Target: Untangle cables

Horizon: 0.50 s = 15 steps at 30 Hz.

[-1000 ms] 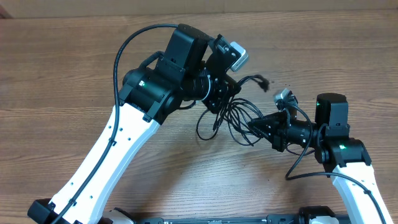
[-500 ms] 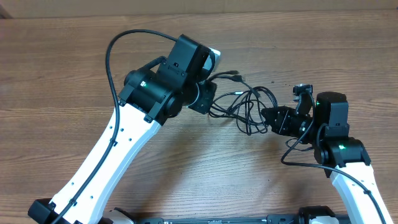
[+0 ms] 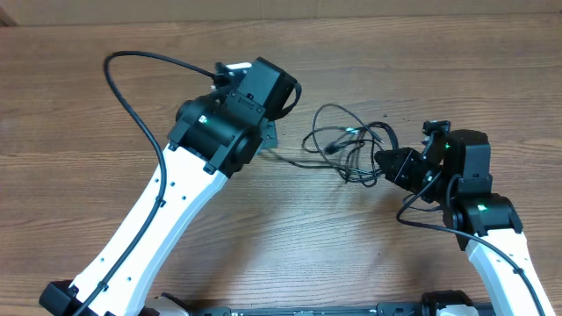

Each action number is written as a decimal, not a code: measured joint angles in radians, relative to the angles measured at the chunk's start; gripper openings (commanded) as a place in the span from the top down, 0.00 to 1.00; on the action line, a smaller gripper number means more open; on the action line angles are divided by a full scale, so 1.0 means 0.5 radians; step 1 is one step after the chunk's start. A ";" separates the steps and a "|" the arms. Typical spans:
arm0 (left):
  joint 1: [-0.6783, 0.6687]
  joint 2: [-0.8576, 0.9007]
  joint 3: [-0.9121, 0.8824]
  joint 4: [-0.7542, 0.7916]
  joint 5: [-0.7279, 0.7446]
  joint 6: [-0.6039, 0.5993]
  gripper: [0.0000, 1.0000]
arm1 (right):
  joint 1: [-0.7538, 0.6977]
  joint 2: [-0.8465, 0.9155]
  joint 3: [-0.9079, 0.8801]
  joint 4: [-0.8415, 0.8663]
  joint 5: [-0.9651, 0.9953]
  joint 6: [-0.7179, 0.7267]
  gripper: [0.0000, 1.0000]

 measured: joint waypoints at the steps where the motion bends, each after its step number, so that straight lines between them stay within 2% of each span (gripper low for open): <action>1: 0.005 0.000 0.000 -0.001 -0.024 -0.015 0.72 | -0.002 0.000 0.000 0.000 0.038 -0.001 0.96; 7: 0.014 0.000 0.000 0.001 -0.076 -0.077 0.47 | -0.004 0.000 0.000 -0.004 0.142 0.000 0.96; 9: 0.014 0.000 0.000 0.017 0.008 -0.088 0.31 | -0.005 0.000 0.000 -0.001 0.153 0.002 0.96; 13: 0.014 0.000 0.000 0.077 0.268 -0.098 0.23 | -0.005 0.000 0.000 0.084 0.130 0.079 0.96; 15: 0.014 -0.001 0.000 0.093 0.449 -0.101 0.16 | -0.005 0.000 -0.002 0.262 0.037 0.120 0.96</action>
